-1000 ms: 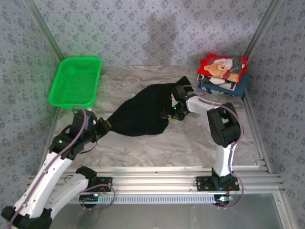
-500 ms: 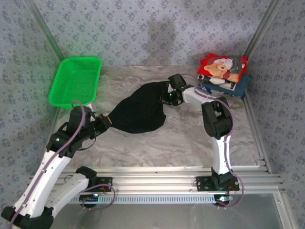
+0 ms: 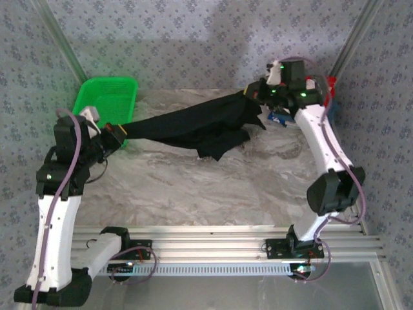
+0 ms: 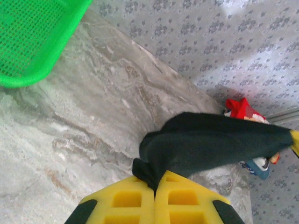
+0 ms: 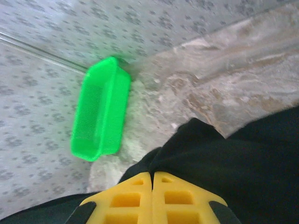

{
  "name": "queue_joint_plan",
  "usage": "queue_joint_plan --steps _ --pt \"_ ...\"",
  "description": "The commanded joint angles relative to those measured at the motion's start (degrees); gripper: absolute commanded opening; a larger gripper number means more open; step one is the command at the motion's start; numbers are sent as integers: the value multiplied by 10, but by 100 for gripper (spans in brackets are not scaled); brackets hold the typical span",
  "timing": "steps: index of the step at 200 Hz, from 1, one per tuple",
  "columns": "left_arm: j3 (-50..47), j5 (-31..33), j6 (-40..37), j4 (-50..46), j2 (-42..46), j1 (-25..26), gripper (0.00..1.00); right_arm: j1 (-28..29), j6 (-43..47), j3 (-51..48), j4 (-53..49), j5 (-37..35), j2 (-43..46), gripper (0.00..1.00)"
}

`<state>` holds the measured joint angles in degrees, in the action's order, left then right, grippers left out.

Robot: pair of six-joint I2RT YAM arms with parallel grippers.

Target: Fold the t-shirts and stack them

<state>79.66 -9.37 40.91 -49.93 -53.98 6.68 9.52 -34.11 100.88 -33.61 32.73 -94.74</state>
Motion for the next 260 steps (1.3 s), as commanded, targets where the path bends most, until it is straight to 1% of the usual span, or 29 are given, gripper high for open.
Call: queue_joint_plan --steps 1,15,38,54,69,81,89,102,116,129,144,154,172,173,174,176,183,184,188,203,219,242,245,250,256,260 --pt "46 -49 -21 40 -50 -16 0 -27 -15 17 -43 72 26 0" --pt "79 -67 -13 71 -93 -16 0 -48 -15 35 -45 92 39 0" --pt "140 -101 5 127 -165 -14 0 -83 -50 80 -50 136 45 0" --pt "197 -114 9 140 -215 -10 0 -100 -58 124 -53 159 44 0" --pt "260 -125 15 149 -264 -4 0 -115 -58 166 -60 163 43 0" --pt "316 -132 17 147 -305 4 0 -132 -79 191 -51 172 39 0" --pt "369 -137 15 141 -333 11 0 -141 -102 201 -33 182 36 0" --pt "443 -144 9 119 -376 18 0 -146 -129 217 -11 189 35 0" --pt "500 -142 -1 86 -403 19 0 -136 -136 232 -15 193 38 0" --pt "510 -137 -8 63 -405 7 0 -116 -131 230 -32 199 48 0" --pt "468 -134 -8 49 -378 -24 0 -78 -121 190 -45 187 78 0" --pt "413 -127 -7 49 -349 -51 0 -35 -129 119 -27 175 106 0" --pt "302 -125 -18 47 -291 -102 0 89 -167 -18 42 140 147 0" --pt "296 -126 -19 47 -289 -104 0 89 -167 -18 42 140 147 0" --pt "290 -125 -19 46 -286 -107 0 106 -172 -29 48 135 150 0" --pt "278 -127 -21 45 -280 -113 0 113 -175 -38 52 132 151 0" --pt "236 -132 -29 48 -261 -132 0 171 -189 -87 73 109 153 0" --pt "230 -132 -30 48 -257 -135 0 187 -193 -99 77 103 152 0" --pt "207 -135 -35 50 -248 -143 0 210 -197 -116 84 95 151 0" --pt "132 -139 -61 59 -219 -156 0 312 -200 -179 100 55 122 0" --pt "69 -145 -88 69 -196 -154 0 387 -230 -214 154 52 63 0" --pt "6 -150 -108 98 -166 -145 0 439 -251 -185 157 75 -24 0" --pt "3 -150 -112 99 -162 -143 0 444 -255 -180 158 82 -32 3" --pt "-1 -149 -118 100 -158 -140 0 450 -257 -170 156 91 -45 16" --pt "-5 -149 -125 100 -152 -137 0 454 -252 -155 144 104 -57 33" --pt "-7 -149 -131 100 -148 -135 0 453 -244 -145 131 108 -62 39"
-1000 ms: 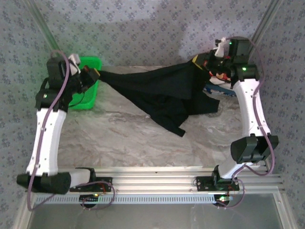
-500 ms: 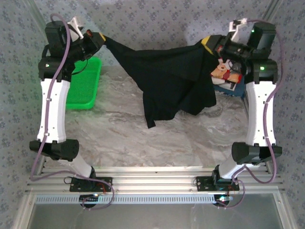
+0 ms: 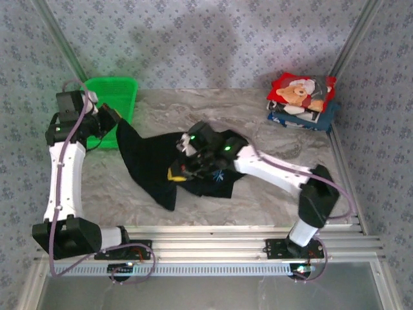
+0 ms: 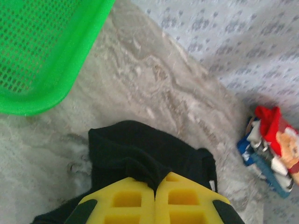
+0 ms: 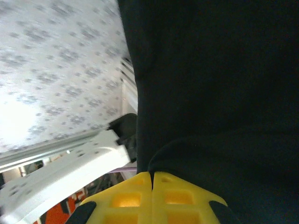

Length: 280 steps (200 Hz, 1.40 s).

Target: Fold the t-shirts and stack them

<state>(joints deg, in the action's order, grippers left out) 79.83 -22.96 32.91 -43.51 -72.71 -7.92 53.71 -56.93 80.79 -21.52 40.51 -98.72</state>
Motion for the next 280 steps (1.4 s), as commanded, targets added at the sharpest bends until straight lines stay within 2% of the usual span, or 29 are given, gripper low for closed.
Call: queue_joint_plan --steps 1,18,38,54,65,79,96,127,155,201,244,265,276,280 --pt "-9 -13 -52 35 40 12 0 11 -13 57 6 32 -22 40" --pt "-15 -13 -69 33 58 19 0 -20 35 93 -61 34 -15 50" --pt "-31 -14 -79 33 85 21 0 -111 60 108 -100 11 15 57" --pt "-49 -19 -79 34 109 23 0 -184 137 151 -187 -27 10 60" --pt "-61 -23 -76 36 122 24 0 -221 212 188 -240 -54 -16 63" --pt "-80 -32 -64 43 138 25 0 -250 310 254 -347 -125 -83 63" --pt "-100 -43 -47 60 156 27 0 -275 387 307 -373 -165 -160 64" --pt "-123 -52 -31 62 183 37 0 -276 442 378 -332 -207 -269 64" --pt "-138 -53 -29 50 199 40 0 -262 491 446 -347 -232 -356 64" --pt "-147 -49 -29 27 215 41 0 -232 559 463 -326 -260 -412 66" --pt "-152 -46 -30 21 221 41 0 -215 569 489 -340 -331 -467 64" --pt "-155 -47 -30 19 223 42 0 -205 561 504 -354 -370 -493 56" --pt "-157 -46 -31 19 223 42 0 -201 553 507 -357 -379 -501 39" --pt "-157 -46 -31 19 223 43 0 -201 548 506 -356 -380 -503 30"
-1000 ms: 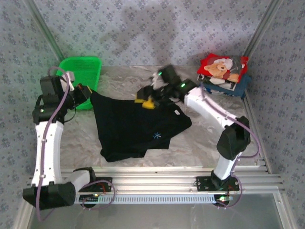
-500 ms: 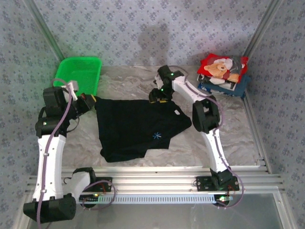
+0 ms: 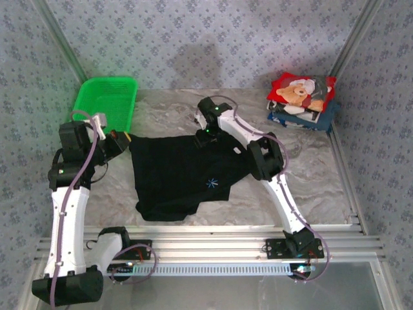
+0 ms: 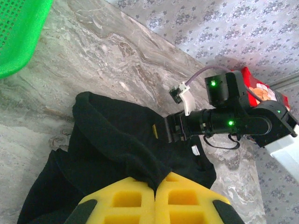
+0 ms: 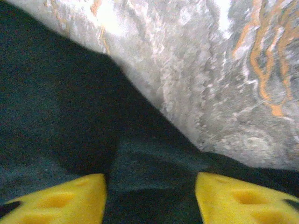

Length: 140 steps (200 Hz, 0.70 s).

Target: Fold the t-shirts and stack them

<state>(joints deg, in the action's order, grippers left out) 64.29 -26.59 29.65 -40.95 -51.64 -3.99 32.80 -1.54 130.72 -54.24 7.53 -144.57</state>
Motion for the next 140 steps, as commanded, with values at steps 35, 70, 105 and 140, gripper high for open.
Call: queue_joint_plan --steps 35,70,105,140 --pt "0 -5 9 14 8 3 0 -6 -56 -6 3 -64 -6 0" --pt "38 -7 23 72 -36 4 0 -58 -104 -30 110 -40 127 0" --pt "172 -16 25 108 -134 4 0 -103 -115 -32 194 -52 238 0" --pt "250 -18 18 114 -167 7 0 -100 -53 -212 327 -79 395 0"
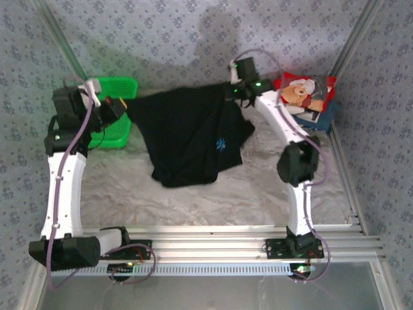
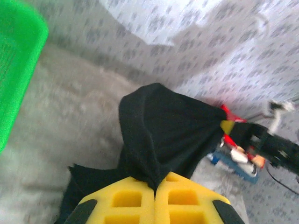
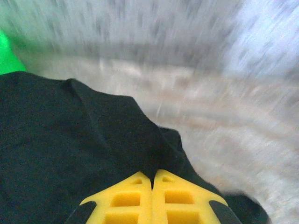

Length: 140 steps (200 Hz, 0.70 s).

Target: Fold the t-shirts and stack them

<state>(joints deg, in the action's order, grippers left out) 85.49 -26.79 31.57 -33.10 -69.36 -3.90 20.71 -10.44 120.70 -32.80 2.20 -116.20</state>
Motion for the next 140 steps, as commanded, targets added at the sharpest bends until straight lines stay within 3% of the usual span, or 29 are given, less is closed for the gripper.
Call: queue_joint_plan --steps 1,21,53,68,81,117,140 --pt "37 -16 -1 35 11 6 0 22 37 -121 117 -25 117 0" --pt "-42 -8 13 29 59 12 0 43 32 -322 199 -48 234 0" --pt "-308 20 125 53 184 40 0 88 -83 -640 239 -73 366 0" --pt "-411 41 177 52 245 62 0 111 -171 -750 216 -92 417 9" --pt "-478 60 213 51 290 80 0 116 -231 -830 211 -76 468 24" --pt "-543 94 229 -7 340 94 0 108 -269 -868 127 -61 616 38" --pt "-560 93 231 -11 347 94 0 82 -260 -824 118 -26 633 50"
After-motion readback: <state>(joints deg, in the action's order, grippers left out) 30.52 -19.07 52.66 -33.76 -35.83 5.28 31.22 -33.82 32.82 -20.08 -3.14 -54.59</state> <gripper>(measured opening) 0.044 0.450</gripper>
